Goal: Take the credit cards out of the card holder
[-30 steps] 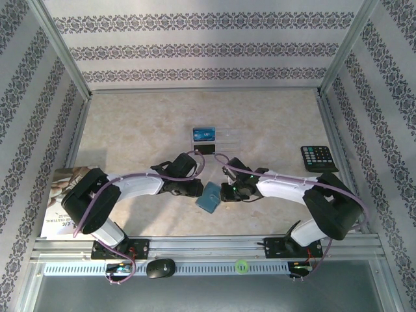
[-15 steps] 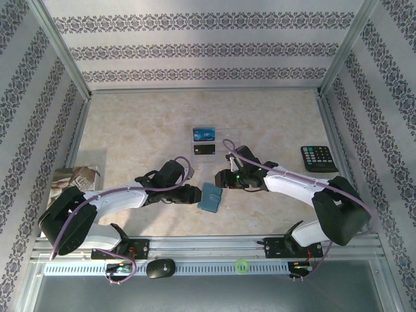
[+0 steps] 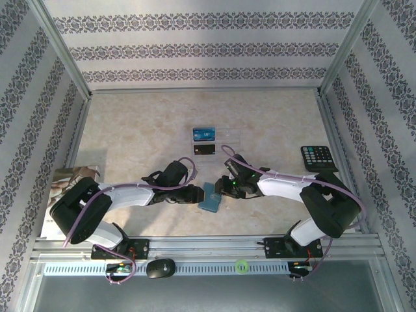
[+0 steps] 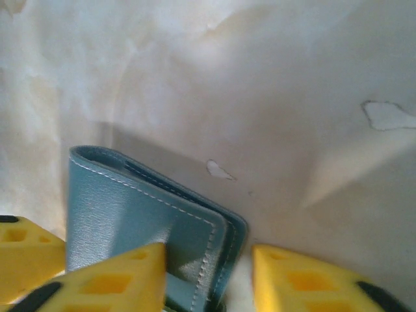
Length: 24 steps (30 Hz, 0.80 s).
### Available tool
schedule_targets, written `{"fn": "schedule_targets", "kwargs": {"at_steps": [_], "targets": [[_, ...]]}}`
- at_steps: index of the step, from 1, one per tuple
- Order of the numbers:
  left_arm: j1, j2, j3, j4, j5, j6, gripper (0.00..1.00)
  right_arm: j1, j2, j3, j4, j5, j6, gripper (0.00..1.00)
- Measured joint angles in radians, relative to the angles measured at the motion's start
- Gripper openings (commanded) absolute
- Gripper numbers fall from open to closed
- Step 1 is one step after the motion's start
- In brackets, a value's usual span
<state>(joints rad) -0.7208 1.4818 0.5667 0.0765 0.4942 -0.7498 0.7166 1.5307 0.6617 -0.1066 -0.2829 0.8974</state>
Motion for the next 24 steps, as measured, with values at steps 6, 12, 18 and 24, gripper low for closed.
{"fn": "schedule_targets", "kwargs": {"at_steps": [6, 12, 18, 24], "targets": [[0.003, 0.002, 0.0, 0.009, 0.007, 0.0, 0.45, -0.001, 0.034, 0.016, 0.073, -0.029, -0.012, 0.01], [0.03, -0.05, -0.043, 0.063, 0.03, 0.0, 0.49, -0.026, 0.009, -0.006, 0.12, -0.056, -0.063, 0.0], [0.066, -0.116, -0.119, 0.203, 0.056, -0.011, 0.52, -0.097, -0.07, -0.04, 0.172, -0.139, -0.11, 0.0], [0.094, -0.151, -0.169, 0.391, 0.09, -0.028, 0.52, -0.156, -0.188, -0.04, 0.209, -0.225, -0.14, 0.0]]}}
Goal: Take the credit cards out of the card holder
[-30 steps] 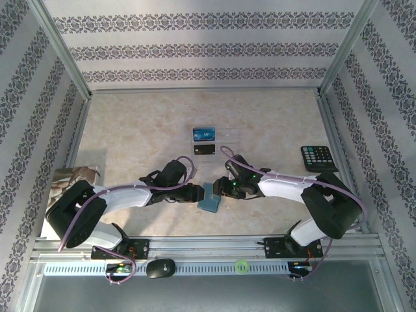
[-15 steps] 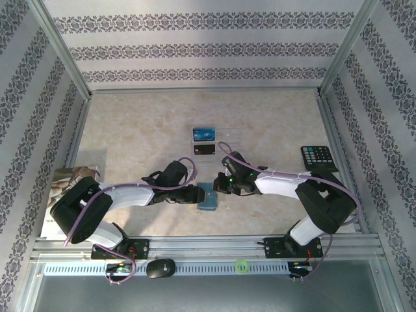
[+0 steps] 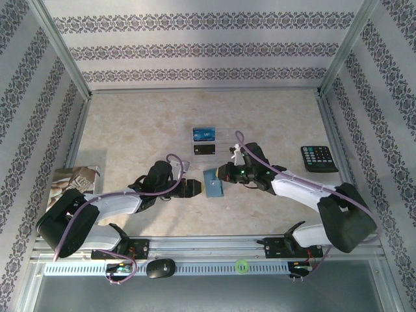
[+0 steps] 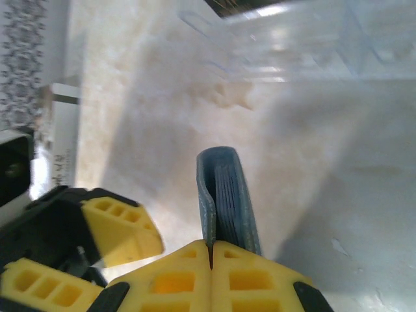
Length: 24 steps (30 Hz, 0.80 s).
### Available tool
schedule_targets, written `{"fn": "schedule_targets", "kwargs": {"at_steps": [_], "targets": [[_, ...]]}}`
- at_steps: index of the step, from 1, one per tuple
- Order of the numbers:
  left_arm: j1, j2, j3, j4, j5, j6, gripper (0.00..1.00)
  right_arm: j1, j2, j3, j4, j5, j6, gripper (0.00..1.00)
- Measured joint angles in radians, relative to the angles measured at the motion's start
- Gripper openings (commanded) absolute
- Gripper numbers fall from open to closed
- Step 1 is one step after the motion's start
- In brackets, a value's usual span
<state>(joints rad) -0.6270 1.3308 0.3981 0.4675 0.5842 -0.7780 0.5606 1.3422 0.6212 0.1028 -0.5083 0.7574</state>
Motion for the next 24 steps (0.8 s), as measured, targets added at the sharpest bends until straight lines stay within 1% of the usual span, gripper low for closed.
{"fn": "schedule_targets", "kwargs": {"at_steps": [5, 8, 12, 18, 24], "targets": [[0.026, 0.019, -0.028, 0.194, 0.035, -0.038, 0.54, -0.023, -0.059, 0.0, 0.011, -0.072, -0.005, 0.0], [0.029, 0.024, -0.036, 0.264, 0.044, -0.047, 0.56, -0.029, -0.094, 0.001, 0.011, -0.109, -0.002, 0.0], [0.033, 0.018, -0.037, 0.306, 0.048, -0.049, 0.58, -0.035, -0.132, 0.02, 0.01, -0.145, 0.005, 0.0], [0.053, -0.06, -0.048, 0.315, 0.052, -0.049, 0.6, -0.042, -0.205, 0.056, 0.011, -0.168, 0.025, 0.0], [0.059, -0.092, -0.071, 0.41, 0.075, -0.061, 0.6, -0.048, -0.221, 0.072, 0.045, -0.185, 0.071, 0.0]]}}
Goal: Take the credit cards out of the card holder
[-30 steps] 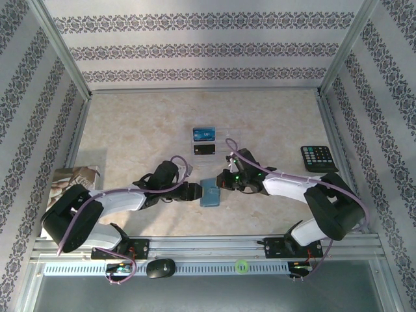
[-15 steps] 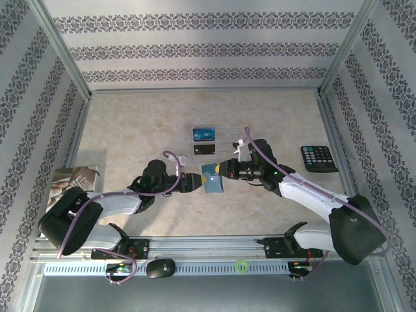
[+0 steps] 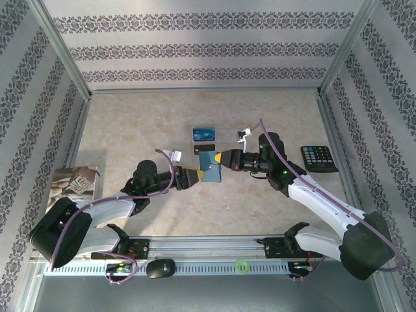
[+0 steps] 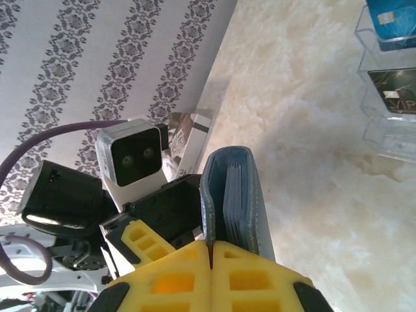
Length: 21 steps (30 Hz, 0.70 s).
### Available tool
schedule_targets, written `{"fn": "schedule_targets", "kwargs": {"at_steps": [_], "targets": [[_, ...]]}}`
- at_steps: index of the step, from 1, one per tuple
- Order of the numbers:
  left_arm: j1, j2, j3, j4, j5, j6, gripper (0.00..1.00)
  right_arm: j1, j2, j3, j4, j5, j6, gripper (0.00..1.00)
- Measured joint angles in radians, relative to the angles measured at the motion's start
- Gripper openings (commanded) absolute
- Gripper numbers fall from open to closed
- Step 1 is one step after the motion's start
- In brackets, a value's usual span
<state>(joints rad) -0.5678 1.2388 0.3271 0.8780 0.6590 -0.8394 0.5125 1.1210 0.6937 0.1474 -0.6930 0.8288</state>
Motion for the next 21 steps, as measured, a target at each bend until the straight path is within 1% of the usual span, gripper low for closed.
{"fn": "schedule_targets", "kwargs": {"at_steps": [5, 8, 9, 10, 16, 17, 18, 19, 21], "targets": [[0.0, 0.0, -0.022, 0.116, 0.023, -0.033, 0.59, 0.003, 0.006, 0.002, 0.085, -0.024, 0.068, 0.0], [0.0, 0.001, -0.023, 0.161, 0.023, -0.047, 0.54, 0.015, 0.018, 0.005, 0.141, -0.032, 0.105, 0.0], [0.0, 0.004, -0.023, 0.175, 0.023, -0.054, 0.51, 0.021, 0.021, 0.005, 0.155, -0.034, 0.113, 0.0], [0.0, 0.008, -0.023, 0.187, 0.023, -0.059, 0.45, 0.027, 0.025, 0.005, 0.165, -0.035, 0.119, 0.0], [0.001, 0.026, -0.022, 0.234, 0.03, -0.095, 0.01, 0.032, 0.041, 0.005, 0.173, -0.024, 0.133, 0.0], [0.001, 0.026, -0.022, 0.233, 0.03, -0.099, 0.0, 0.032, 0.042, 0.005, 0.162, -0.013, 0.127, 0.0], [0.001, 0.026, -0.023, 0.226, 0.031, -0.103, 0.0, 0.033, 0.043, 0.008, 0.14, 0.001, 0.114, 0.04], [0.0, 0.024, -0.022, 0.213, 0.03, -0.104, 0.0, 0.033, 0.043, 0.015, 0.11, 0.016, 0.106, 0.12], [-0.006, 0.001, -0.022, 0.158, 0.021, -0.098, 0.0, 0.035, 0.042, 0.034, 0.027, 0.063, 0.076, 0.35]]}}
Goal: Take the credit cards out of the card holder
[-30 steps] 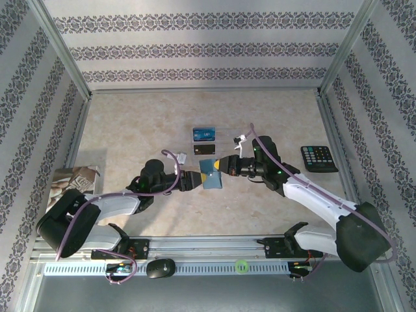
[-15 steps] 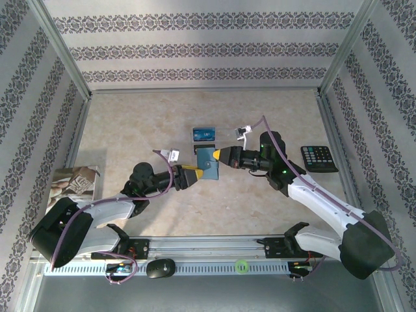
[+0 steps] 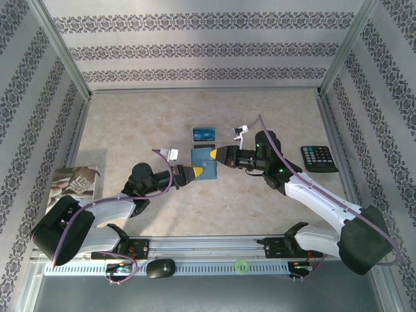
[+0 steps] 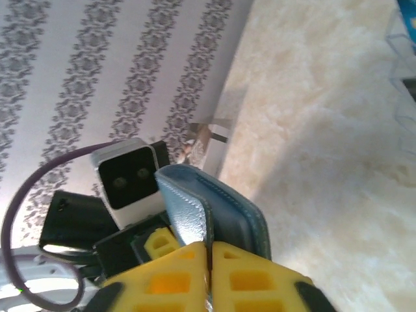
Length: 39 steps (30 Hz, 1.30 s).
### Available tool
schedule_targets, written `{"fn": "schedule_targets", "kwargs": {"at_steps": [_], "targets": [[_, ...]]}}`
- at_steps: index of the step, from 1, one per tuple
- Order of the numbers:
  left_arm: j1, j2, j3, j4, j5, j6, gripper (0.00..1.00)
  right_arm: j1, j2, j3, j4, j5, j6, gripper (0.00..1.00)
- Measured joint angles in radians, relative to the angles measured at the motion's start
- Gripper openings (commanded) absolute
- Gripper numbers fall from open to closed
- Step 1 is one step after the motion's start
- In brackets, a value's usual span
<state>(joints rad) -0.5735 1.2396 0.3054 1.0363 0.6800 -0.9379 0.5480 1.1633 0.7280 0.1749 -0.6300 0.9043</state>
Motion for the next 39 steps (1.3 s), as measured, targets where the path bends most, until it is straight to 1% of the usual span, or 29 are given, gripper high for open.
{"fn": "schedule_targets", "kwargs": {"at_steps": [1, 3, 6, 9, 12, 15, 17, 21, 32, 36, 39], "targets": [[-0.003, -0.016, 0.001, -0.034, -0.012, 0.006, 0.0, 0.002, -0.002, 0.007, -0.036, 0.022, -0.017, 0.39], [-0.029, -0.074, 0.025, -0.18, -0.074, 0.039, 0.0, 0.005, -0.015, 0.021, -0.132, 0.108, -0.043, 0.45], [-0.082, -0.142, 0.083, -0.381, -0.185, 0.089, 0.0, 0.023, -0.053, 0.033, -0.258, 0.241, -0.074, 0.5], [-0.124, -0.182, 0.119, -0.521, -0.312, 0.131, 0.0, 0.096, -0.075, 0.065, -0.348, 0.352, -0.094, 0.52], [-0.166, -0.191, 0.141, -0.625, -0.426, 0.17, 0.0, 0.191, -0.052, 0.124, -0.394, 0.428, -0.105, 0.52], [-0.214, -0.191, 0.158, -0.692, -0.523, 0.209, 0.0, 0.264, -0.013, 0.169, -0.405, 0.487, -0.106, 0.52], [-0.231, -0.191, 0.162, -0.701, -0.564, 0.229, 0.0, 0.3, 0.013, 0.188, -0.414, 0.519, -0.109, 0.51], [-0.232, -0.19, 0.162, -0.7, -0.606, 0.252, 0.0, 0.327, 0.067, 0.215, -0.437, 0.559, -0.112, 0.51], [-0.245, -0.187, 0.162, -0.692, -0.61, 0.279, 0.0, 0.34, 0.129, 0.25, -0.442, 0.588, -0.119, 0.52], [-0.245, -0.186, 0.162, -0.69, -0.615, 0.28, 0.0, 0.34, 0.164, 0.264, -0.442, 0.593, -0.118, 0.44], [-0.245, -0.186, 0.161, -0.696, -0.63, 0.28, 0.0, 0.34, 0.187, 0.276, -0.442, 0.6, -0.116, 0.29]]}}
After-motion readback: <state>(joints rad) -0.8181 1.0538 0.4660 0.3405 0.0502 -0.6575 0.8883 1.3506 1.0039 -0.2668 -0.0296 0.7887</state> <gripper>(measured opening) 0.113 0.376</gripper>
